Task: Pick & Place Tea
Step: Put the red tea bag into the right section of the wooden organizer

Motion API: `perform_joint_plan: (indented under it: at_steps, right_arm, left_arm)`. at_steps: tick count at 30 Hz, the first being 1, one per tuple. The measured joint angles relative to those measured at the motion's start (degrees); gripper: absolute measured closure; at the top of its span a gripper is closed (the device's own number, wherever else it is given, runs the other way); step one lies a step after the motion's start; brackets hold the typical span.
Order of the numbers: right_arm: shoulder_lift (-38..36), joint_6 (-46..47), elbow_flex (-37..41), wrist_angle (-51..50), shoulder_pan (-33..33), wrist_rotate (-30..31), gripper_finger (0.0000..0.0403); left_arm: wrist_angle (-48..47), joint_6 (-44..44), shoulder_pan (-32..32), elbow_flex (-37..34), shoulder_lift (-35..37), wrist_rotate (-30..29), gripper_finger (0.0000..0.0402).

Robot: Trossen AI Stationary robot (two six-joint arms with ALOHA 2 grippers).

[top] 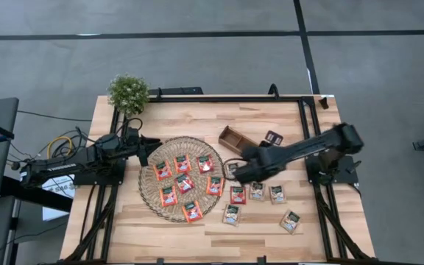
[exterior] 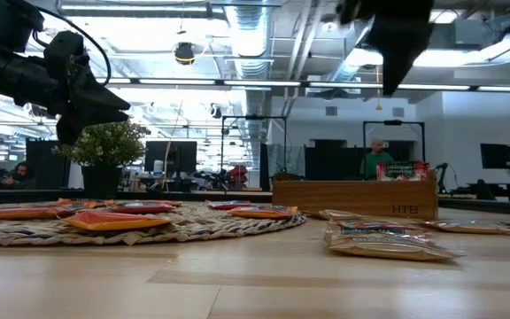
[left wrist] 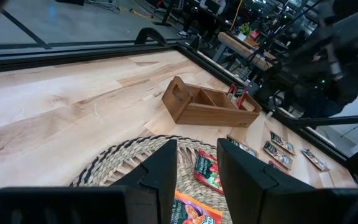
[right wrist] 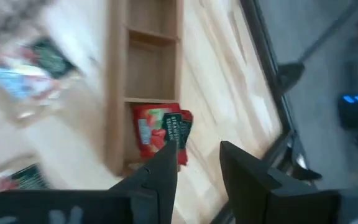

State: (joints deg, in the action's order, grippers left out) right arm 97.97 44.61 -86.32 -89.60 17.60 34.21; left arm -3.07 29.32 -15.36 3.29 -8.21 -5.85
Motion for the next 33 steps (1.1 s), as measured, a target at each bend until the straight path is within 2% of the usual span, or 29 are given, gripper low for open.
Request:
perform_joint_plan:
  at_steps: [3,7,13,19,24,28,33]
  right_arm:
    - [-4.48,0.76,0.00,2.88,4.42,-1.12,0.0293]
    - [-8.22,-0.16,0.00,13.11,10.56,-2.54,0.0294]
    - [-7.56,-6.65,0.00,26.22,15.50,-6.17,0.0294]
    - [-2.25,-7.11,0.04,29.18,13.99,-14.10,0.0294]
    - [1.77,-7.13,0.09,31.36,11.35,-15.04,0.0289]
    - [4.11,-7.16,0.07,31.92,9.05,-17.36,0.0267]
    - [5.08,-7.54,-0.01,32.52,7.07,-20.85,0.0219]
  left_arm:
    - [0.00,0.00,0.00,0.00,0.00,0.00,0.0296]
    - [-0.02,0.02,0.00,0.00,0.00,0.00,0.0296]
    - [-0.02,0.02,0.00,0.02,0.00,0.00,0.0296]
    - [-0.06,0.04,0.00,0.02,0.01,0.00,0.0296]
    - [-0.26,0.07,-0.02,0.00,0.00,0.00,0.0296]
    - [-0.26,0.07,-0.01,0.01,0.01,0.02,0.0296]
    - [-0.28,0.07,-0.02,0.00,0.02,0.02,0.0296]
